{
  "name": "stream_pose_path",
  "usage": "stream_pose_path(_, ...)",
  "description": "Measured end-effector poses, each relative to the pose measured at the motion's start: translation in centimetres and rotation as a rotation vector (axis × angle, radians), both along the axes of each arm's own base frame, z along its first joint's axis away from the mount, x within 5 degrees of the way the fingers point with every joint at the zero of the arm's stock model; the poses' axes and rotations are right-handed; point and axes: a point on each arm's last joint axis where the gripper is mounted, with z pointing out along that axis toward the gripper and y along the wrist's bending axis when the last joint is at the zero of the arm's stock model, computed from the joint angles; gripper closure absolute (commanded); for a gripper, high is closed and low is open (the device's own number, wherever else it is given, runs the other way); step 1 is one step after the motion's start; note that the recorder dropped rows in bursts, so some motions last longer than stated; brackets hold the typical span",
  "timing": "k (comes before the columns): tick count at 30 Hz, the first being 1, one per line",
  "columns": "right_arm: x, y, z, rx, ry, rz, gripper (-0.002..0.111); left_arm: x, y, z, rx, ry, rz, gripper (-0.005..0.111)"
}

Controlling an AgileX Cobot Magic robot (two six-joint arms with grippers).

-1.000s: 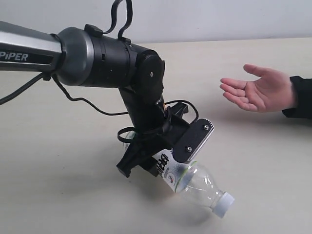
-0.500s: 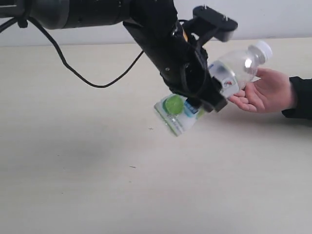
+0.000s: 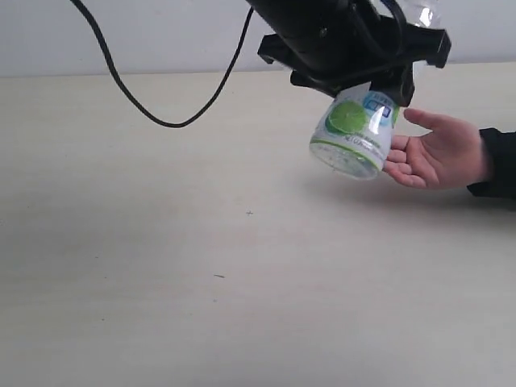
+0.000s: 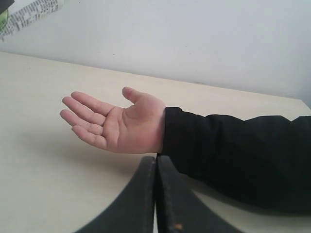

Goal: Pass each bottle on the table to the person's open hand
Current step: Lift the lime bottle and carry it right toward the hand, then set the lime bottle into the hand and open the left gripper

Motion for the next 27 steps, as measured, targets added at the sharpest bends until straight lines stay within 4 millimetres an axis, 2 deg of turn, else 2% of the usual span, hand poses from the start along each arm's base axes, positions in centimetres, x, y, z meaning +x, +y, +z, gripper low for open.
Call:
stream_pose_path(8,0.0,0.0,0.0,0.000,0.000,0.000,0.108,0.6,-0.9,4.3,-0.158,0.002,0.081,0.107)
stream_pose_path(12,0.0,0.0,0.0,0.000,0.000,0.000,0.108,1.4,-1.9,4.7,-0.223,0.037,0.114,0.107)
stream_pose_path(16,0.0,0.0,0.0,0.000,0.000,0.000,0.108,2.8,-3.2,2.7,-0.281,0.166,0.141,0.107)
stream_pose_path(22,0.0,0.0,0.0,0.000,0.000,0.000,0.108,4.1,-5.3,-2.1,-0.356,0.419,0.178,0.107)
stream_pose_path(27,0.0,0.0,0.0,0.000,0.000,0.000,0.108,4.8,-6.5,-5.3,-0.390,0.500,0.208,0.107)
